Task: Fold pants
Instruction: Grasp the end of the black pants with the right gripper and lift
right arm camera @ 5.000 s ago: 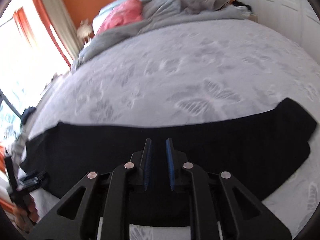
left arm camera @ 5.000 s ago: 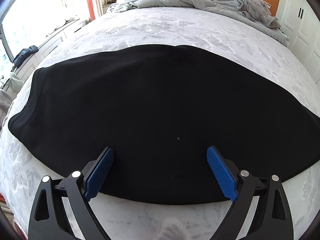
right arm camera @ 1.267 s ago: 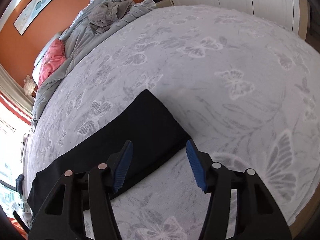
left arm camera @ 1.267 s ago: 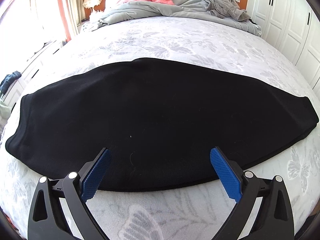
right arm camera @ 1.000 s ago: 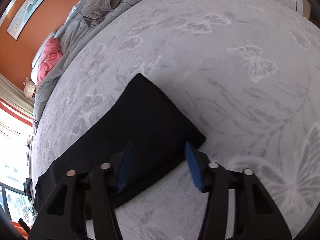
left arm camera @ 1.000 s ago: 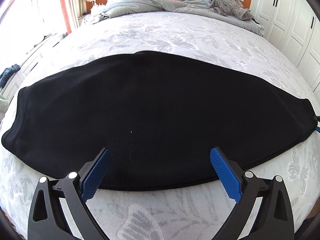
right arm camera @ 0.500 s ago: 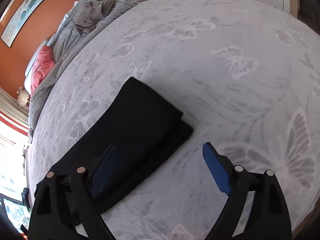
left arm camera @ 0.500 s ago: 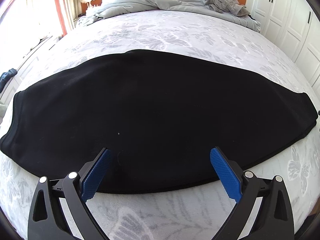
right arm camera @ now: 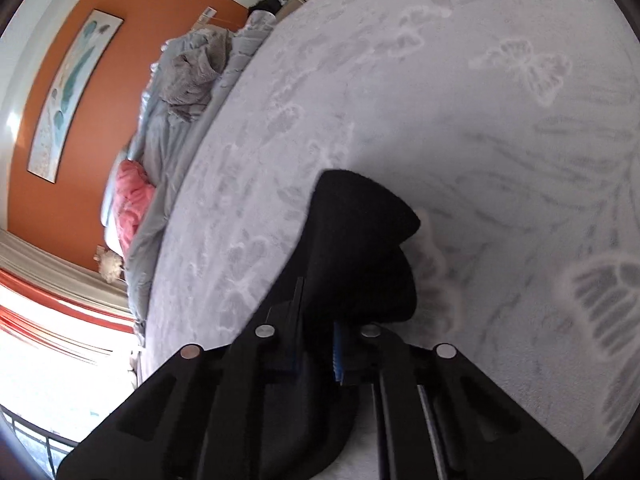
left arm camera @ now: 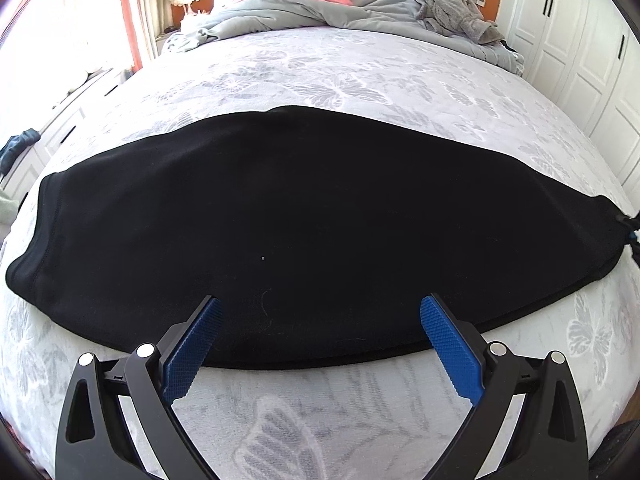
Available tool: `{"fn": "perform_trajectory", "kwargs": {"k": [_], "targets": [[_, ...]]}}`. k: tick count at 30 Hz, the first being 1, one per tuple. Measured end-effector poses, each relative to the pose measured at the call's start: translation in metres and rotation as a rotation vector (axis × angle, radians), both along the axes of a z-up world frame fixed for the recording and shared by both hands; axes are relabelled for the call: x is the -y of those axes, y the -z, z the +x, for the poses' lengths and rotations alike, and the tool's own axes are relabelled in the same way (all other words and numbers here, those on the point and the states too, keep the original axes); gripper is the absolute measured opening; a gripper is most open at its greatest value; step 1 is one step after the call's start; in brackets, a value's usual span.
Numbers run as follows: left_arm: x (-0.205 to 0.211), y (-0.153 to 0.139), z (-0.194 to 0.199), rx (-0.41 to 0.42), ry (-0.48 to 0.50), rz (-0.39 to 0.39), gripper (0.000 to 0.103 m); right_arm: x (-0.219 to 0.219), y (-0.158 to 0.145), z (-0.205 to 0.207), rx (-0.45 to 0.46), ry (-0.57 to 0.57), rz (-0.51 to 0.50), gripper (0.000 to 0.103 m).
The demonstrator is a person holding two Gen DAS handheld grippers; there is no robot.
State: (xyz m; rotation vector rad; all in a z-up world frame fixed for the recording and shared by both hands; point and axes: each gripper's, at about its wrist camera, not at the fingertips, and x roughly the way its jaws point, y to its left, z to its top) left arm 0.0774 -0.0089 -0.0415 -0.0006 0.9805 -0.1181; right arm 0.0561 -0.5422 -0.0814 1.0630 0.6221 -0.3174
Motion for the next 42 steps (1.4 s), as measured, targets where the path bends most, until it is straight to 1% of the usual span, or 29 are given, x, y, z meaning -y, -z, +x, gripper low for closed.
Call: {"fn": "perform_trajectory", "kwargs": {"k": [3,4,5,6,7,9,10,11,12,13,15,16,17,18,19,20,21,23,25,27,28,31,34,37,38,40,42], "targets": [[-0.003,-0.001,0.001,-0.002,-0.011,-0.006,0.098,-0.014,-0.053,-0.007,0.144,-0.029,-0.094,0.009],[-0.004,-0.001,0.0,0.0,-0.012,-0.006,0.098,-0.019,-0.067,-0.009,0.175,-0.042,-0.158,0.009],[-0.004,-0.001,0.0,0.003,-0.012,0.001,0.098,-0.021,-0.071,-0.007,0.157,-0.053,-0.225,0.009],[-0.004,-0.001,-0.002,0.01,-0.012,0.012,0.098,-0.018,-0.064,-0.003,0.096,-0.052,-0.262,0.009],[-0.004,-0.002,-0.003,0.018,-0.012,0.026,0.098,-0.009,-0.046,0.0,0.027,-0.044,-0.238,0.009],[-0.005,-0.003,-0.005,0.028,-0.012,0.038,0.098,0.009,-0.006,0.0,-0.076,-0.026,-0.114,0.009],[-0.005,-0.003,-0.005,0.027,-0.011,0.034,0.098,0.014,0.007,-0.001,-0.108,-0.019,-0.076,0.009],[-0.006,-0.004,-0.005,0.027,-0.013,0.032,0.098,0.015,0.006,-0.002,-0.104,-0.015,-0.066,0.009],[-0.006,-0.005,-0.004,0.03,-0.014,0.029,0.098,0.013,-0.005,-0.003,-0.061,-0.023,-0.071,0.009],[-0.007,-0.006,-0.004,0.033,-0.017,0.027,0.098,0.004,-0.027,-0.002,0.0,-0.048,-0.112,0.009],[-0.008,-0.007,-0.003,0.037,-0.022,0.025,0.098,-0.016,-0.063,-0.001,0.068,-0.096,-0.235,0.009],[-0.009,-0.008,-0.003,0.037,-0.026,0.022,0.098,-0.028,-0.072,0.002,0.077,-0.118,-0.3,0.009],[-0.01,-0.008,-0.003,0.035,-0.03,0.017,0.098,-0.034,-0.073,0.005,0.056,-0.13,-0.331,0.009],[-0.011,-0.009,-0.004,0.032,-0.033,0.014,0.098,-0.039,-0.07,0.008,0.031,-0.131,-0.331,0.009],[-0.013,-0.01,-0.005,0.031,-0.037,0.011,0.098,-0.046,-0.07,0.011,0.036,-0.143,-0.301,0.009],[-0.016,-0.011,-0.006,0.035,-0.042,0.008,0.098,-0.06,-0.075,0.015,0.076,-0.19,-0.27,0.009],[-0.018,-0.013,-0.006,0.039,-0.048,0.007,0.098,-0.077,-0.084,0.014,0.114,-0.233,-0.287,0.009],[-0.023,-0.016,-0.007,0.044,-0.057,-0.006,0.098,-0.129,-0.114,0.02,0.192,-0.343,-0.399,0.009],[-0.027,-0.019,-0.009,0.048,-0.068,-0.012,0.098,-0.179,-0.13,0.033,0.252,-0.458,-0.439,0.009],[-0.032,-0.021,-0.011,0.05,-0.072,-0.016,0.098,-0.223,-0.128,0.047,0.271,-0.56,-0.452,0.009],[-0.034,-0.021,-0.012,0.048,-0.074,-0.016,0.098,-0.247,-0.122,0.056,0.26,-0.611,-0.461,0.009],[-0.043,-0.023,-0.016,0.047,-0.083,-0.017,0.098,-0.301,-0.093,0.074,0.203,-0.738,-0.472,0.009],[-0.052,-0.023,-0.019,0.041,-0.096,-0.029,0.098,-0.336,-0.061,0.083,0.134,-0.834,-0.501,0.009],[-0.059,-0.024,-0.022,0.04,-0.104,-0.025,0.098,-0.356,-0.04,0.089,0.085,-0.88,-0.529,0.009],[-0.061,-0.024,-0.022,0.038,-0.105,-0.029,0.098,-0.361,-0.038,0.092,0.076,-0.884,-0.537,0.009],[-0.065,-0.023,-0.022,0.029,-0.113,-0.04,0.098,-0.363,-0.038,0.098,0.079,-0.874,-0.534,0.009],[-0.067,-0.021,-0.023,0.022,-0.115,-0.042,0.098,-0.359,-0.045,0.099,0.096,-0.853,-0.515,0.009]]}}
